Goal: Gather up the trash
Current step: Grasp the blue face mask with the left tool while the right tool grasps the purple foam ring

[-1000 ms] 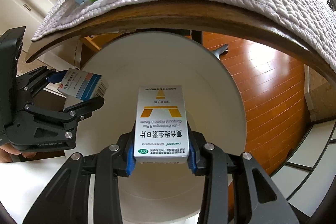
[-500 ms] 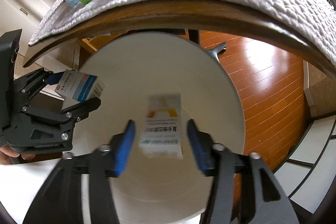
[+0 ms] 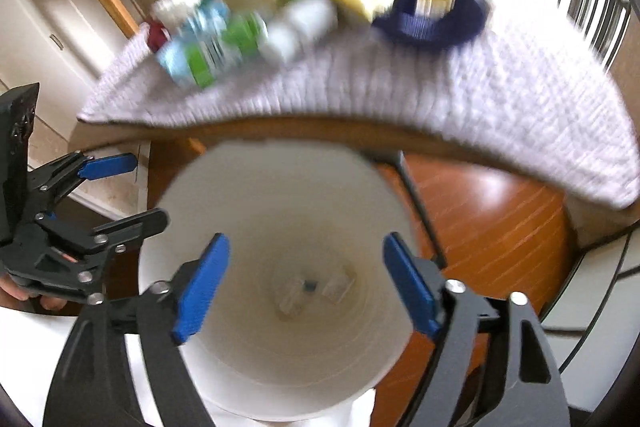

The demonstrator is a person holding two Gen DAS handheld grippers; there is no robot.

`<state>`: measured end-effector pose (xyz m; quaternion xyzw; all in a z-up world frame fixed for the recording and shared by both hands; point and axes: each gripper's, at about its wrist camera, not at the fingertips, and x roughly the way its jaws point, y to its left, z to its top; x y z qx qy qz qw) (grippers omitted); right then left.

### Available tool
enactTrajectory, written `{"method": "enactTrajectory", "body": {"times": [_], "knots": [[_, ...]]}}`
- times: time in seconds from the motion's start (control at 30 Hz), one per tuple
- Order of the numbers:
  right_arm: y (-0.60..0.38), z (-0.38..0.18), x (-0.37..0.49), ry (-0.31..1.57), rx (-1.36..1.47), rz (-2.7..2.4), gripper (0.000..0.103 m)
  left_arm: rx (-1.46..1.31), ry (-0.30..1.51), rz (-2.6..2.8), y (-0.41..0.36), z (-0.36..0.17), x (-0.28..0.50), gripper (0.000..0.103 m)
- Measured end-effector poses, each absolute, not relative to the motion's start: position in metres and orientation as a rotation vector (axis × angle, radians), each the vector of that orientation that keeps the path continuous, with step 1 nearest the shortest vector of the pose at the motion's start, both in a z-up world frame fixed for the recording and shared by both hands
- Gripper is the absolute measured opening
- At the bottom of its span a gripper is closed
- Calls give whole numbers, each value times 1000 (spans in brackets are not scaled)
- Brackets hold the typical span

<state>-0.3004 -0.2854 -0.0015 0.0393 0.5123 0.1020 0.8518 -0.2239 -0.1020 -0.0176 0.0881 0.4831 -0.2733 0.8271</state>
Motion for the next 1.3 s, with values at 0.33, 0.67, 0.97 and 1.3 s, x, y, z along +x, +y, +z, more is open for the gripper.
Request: {"method": "enactTrajectory", "body": {"times": [0.33,0.67,0.97,1.3], "knots": [[-327,61,-272,840,110,26,99,139,762,-372,-62,64,-188,102],[-343,42,-223,856,127,-35,99,94,832,-376,-81,44,-160,102],[-341,22,-194,887,113,-60,99,133,868,-407,-98,27,-139,90],[-330,12,-179,900,24,-64,86,187,892,-469,-114,19,-132,56]]}}
